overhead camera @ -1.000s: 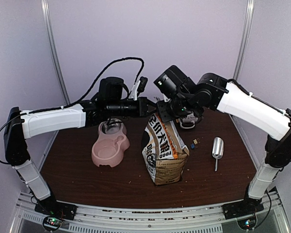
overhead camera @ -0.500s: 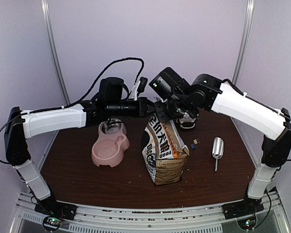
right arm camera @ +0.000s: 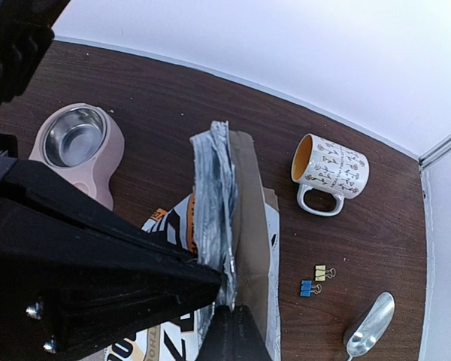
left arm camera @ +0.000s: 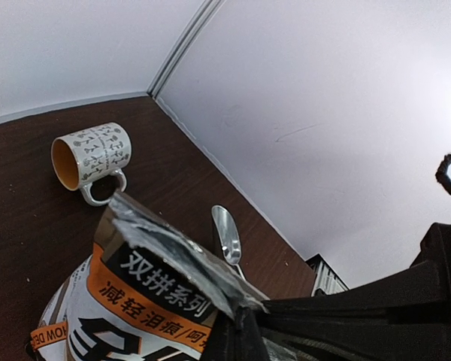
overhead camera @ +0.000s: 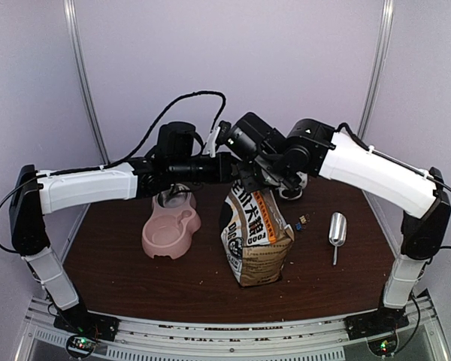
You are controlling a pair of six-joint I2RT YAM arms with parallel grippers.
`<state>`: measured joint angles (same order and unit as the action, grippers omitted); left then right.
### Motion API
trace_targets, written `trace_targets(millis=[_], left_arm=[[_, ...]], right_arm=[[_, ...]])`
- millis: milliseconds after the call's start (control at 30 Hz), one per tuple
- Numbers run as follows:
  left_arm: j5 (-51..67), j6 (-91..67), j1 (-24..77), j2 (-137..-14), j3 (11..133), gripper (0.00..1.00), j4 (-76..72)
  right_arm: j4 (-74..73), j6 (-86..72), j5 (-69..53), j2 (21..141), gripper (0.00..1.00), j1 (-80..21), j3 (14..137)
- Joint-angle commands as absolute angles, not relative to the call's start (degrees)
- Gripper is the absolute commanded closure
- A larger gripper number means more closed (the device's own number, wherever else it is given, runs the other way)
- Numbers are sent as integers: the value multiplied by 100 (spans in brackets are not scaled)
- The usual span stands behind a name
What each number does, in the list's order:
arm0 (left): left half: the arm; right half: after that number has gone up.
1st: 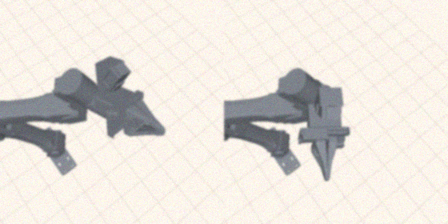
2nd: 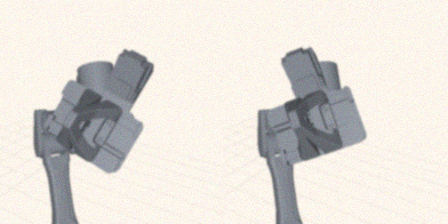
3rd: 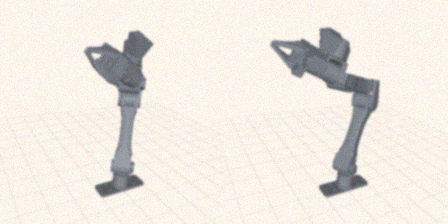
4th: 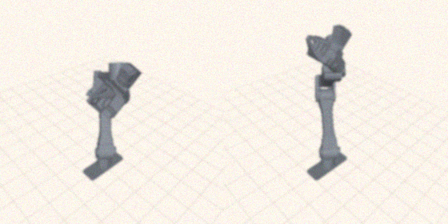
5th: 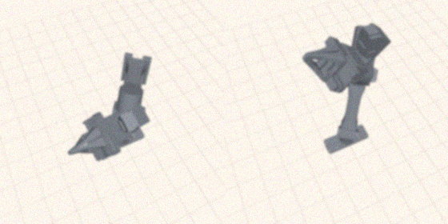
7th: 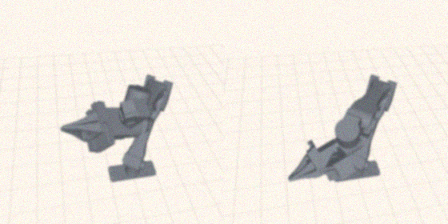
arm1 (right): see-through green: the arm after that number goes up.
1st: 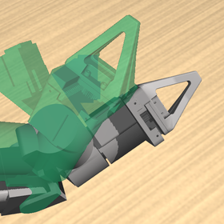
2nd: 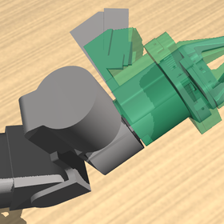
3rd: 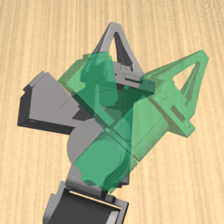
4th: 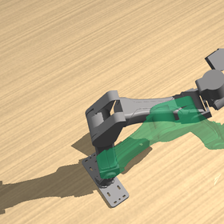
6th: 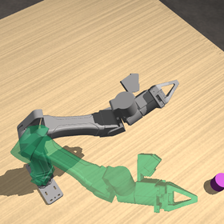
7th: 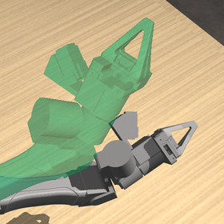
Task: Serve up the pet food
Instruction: Open the pet food bag at the center of the board.
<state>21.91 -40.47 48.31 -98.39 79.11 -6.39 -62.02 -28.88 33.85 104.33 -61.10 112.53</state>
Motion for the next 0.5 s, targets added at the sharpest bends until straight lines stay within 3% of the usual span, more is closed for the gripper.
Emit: trace_targets(millis=[0, 467], left_arm=[[2102, -4097, 4834, -9820, 8139, 100, -868], [1924, -4183, 4834, -9870, 8156, 100, -720]], right_arm=[[-7046, -2985, 4698, 10539, 100, -5892, 11382], [-6928, -2991, 4726, 10371, 100, -5761, 11291]])
